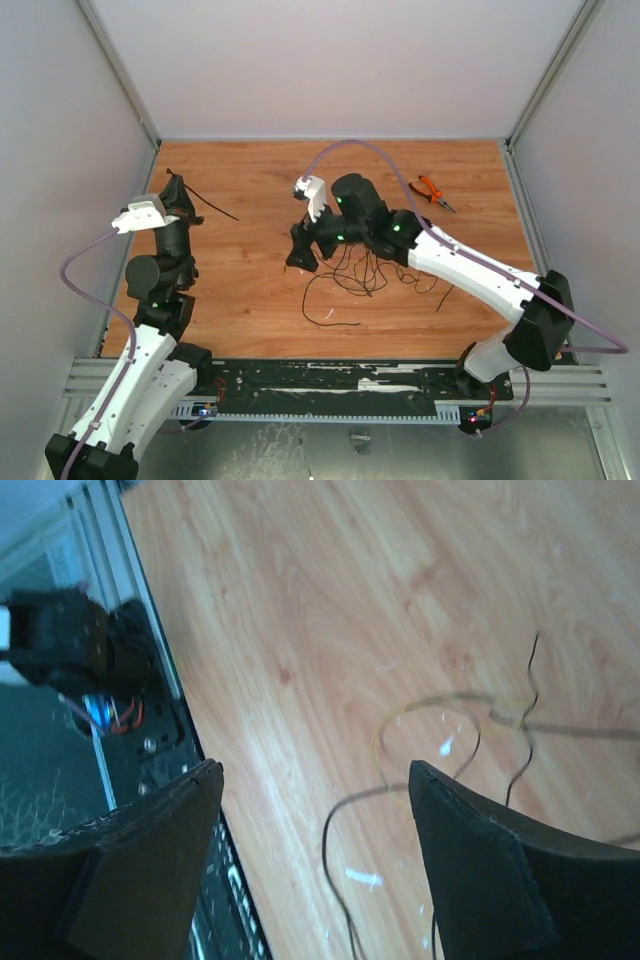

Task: Zip-tie the wires
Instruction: Adjust the cable at the center of the board.

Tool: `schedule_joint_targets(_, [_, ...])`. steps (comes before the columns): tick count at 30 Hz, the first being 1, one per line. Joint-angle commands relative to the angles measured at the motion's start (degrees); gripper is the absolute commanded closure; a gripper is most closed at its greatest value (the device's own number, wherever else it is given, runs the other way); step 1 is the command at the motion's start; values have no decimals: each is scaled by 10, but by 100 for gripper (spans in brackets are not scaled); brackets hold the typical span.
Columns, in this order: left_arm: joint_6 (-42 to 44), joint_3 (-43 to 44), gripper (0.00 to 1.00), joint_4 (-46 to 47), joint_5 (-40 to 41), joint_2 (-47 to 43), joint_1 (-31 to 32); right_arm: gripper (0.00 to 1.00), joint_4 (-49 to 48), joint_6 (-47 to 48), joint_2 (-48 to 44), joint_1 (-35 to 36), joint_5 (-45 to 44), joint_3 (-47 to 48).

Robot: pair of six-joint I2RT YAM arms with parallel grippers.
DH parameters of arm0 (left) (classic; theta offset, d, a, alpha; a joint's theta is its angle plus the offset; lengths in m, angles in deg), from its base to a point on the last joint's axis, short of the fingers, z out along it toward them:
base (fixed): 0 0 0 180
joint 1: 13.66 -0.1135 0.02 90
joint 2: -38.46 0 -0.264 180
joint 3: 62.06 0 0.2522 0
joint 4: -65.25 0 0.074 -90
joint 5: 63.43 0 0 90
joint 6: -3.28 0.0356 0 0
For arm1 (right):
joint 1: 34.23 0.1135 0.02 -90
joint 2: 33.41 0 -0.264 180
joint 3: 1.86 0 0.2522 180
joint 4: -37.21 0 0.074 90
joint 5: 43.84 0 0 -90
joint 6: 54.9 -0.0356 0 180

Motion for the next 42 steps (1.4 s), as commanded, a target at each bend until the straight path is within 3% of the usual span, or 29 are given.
schedule_joint_targets(1, [5, 0, 100, 9, -6, 1, -5, 22, 100, 10, -23, 10, -19, -75])
schedule_joint_targets(11, [-28, 14, 100, 9, -36, 13, -5, 18, 17, -54, -6, 35, -34, -216])
schedule_joint_targets(24, [-24, 18, 100, 0, -56, 15, -5, 21, -36, -59, 143, 84, -17, -177])
schedule_joint_targets(33, [-27, 31, 100, -8, -65, 15, -5, 21, -62, -46, 255, 102, -15, -57])
schedule_joint_targets(42, [-20, 54, 100, -19, -78, 11, -5, 21, -46, -4, 470, 101, -28, 223])
